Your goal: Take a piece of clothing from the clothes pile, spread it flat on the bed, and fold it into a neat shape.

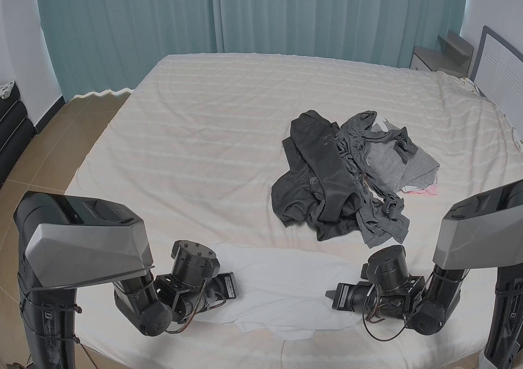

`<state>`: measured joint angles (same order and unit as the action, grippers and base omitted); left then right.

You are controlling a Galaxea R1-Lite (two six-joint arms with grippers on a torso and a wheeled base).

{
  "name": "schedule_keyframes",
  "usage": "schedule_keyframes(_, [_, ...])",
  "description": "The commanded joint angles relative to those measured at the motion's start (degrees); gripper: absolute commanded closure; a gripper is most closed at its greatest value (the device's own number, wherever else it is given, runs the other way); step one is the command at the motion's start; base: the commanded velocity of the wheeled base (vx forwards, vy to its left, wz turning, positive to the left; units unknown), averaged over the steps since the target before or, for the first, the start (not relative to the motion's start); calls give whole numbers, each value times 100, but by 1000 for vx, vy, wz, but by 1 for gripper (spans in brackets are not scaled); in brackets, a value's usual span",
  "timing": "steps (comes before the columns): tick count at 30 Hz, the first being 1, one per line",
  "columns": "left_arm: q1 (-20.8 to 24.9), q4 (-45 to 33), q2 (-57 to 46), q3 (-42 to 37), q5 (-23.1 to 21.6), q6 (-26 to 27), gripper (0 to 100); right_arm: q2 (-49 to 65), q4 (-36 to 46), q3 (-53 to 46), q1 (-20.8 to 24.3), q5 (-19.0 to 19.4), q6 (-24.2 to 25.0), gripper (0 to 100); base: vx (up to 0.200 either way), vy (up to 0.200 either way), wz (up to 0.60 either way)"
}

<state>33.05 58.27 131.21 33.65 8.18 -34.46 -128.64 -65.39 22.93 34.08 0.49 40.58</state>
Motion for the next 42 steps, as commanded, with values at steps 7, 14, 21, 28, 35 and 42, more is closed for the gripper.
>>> schedule_keyframes(7, [-27,176,291,-16,78,-131,100,-153,-185,36,-7,-5,-6,100,0,0,0])
schedule_keyframes(14, [-27,176,283,-25,78,-175,0,-153,-193,1,2,-5,-33,100,0,0,0])
schedule_keyframes(21, [-255,536,-95,-473,52,-140,0,242,-193,-421,-165,-5,-244,0,0,0,0])
schedule_keyframes(28, [-818,1046,-1370,-1457,-299,-131,0,1376,-202,-1230,-728,-5,-314,0,0,0,0])
schedule_keyframes(35, [-1143,1064,-3778,-2644,-774,-131,0,3538,-123,-2258,-1211,-488,-481,0,0,0,0])
schedule_keyframes(42, [-835,606,-5879,-3356,-616,27,0,5771,1318,-2293,-1185,-1851,-1079,0,0,0,0])
